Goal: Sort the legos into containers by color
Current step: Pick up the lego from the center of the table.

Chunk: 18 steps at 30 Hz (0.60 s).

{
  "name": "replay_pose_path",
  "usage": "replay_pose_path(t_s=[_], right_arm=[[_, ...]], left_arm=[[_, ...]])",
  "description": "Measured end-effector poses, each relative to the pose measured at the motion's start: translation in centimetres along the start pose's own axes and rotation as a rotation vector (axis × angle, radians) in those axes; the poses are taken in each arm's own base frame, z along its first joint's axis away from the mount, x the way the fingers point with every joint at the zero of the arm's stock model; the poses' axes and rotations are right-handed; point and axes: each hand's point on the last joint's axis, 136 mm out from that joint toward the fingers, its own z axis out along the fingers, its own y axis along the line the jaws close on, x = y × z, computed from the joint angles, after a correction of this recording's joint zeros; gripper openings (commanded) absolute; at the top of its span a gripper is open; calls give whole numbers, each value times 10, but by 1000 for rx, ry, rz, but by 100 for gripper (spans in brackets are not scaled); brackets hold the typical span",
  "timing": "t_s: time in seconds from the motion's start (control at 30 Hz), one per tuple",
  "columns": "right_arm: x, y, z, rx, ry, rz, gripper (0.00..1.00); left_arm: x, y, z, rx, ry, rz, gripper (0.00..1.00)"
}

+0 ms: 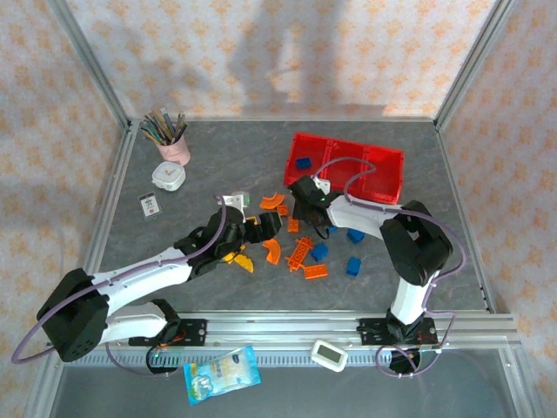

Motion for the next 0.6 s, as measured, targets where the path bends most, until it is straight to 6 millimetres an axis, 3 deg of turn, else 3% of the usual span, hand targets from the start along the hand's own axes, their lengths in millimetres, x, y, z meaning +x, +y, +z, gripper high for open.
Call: replay_pose_path(t_s=[0.3, 0.43, 0.6], right_arm=[[-7, 16, 11, -1, -10, 5, 62], [-11, 29, 13, -14, -18, -4, 63], [-9, 29, 12, 0, -25, -7, 65]], left_arm=[[4, 5, 4, -19, 13, 3, 99], [3, 6, 4, -26, 6, 3, 99], [2, 7, 4, -30, 2, 4, 99]])
